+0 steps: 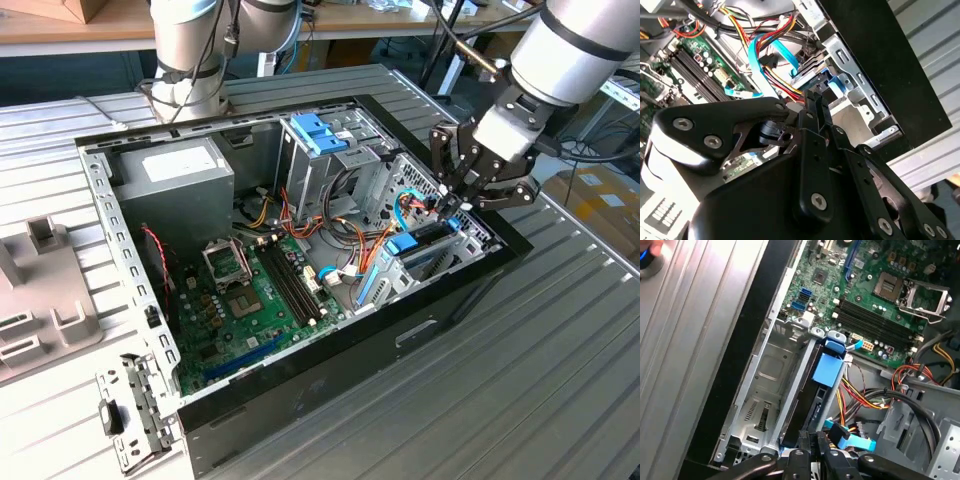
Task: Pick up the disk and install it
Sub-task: 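Insert the first disk wire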
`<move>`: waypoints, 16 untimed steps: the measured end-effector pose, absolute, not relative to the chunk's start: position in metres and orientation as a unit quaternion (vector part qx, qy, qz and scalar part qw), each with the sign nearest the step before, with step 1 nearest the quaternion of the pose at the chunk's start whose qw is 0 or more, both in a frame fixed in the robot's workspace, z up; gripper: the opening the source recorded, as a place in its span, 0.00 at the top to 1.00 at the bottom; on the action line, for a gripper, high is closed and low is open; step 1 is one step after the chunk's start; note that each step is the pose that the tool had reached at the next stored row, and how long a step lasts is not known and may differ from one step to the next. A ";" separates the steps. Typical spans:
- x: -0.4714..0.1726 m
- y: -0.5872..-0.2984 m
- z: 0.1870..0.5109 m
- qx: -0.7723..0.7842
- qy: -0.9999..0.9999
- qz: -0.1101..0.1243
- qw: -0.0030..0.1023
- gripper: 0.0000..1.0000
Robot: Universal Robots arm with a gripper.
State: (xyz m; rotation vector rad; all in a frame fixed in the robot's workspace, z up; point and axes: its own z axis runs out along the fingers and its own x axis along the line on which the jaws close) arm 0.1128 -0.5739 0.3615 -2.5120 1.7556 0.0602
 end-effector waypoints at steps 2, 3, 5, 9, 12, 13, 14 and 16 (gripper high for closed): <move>0.113 -0.574 0.361 -0.809 0.586 0.019 0.039 0.83; 0.113 -0.574 0.361 -0.805 0.592 0.019 0.039 0.83; 0.113 -0.574 0.361 -0.795 0.604 0.018 0.039 0.83; 0.113 -0.574 0.360 -0.779 0.625 0.017 0.039 0.83; 0.113 -0.574 0.360 -0.767 0.641 0.016 0.040 0.83; 0.113 -0.574 0.360 -0.762 0.646 0.016 0.040 0.83; 0.113 -0.574 0.359 -0.752 0.658 0.015 0.040 0.83; 0.113 -0.574 0.359 -0.728 0.684 0.014 0.041 0.83</move>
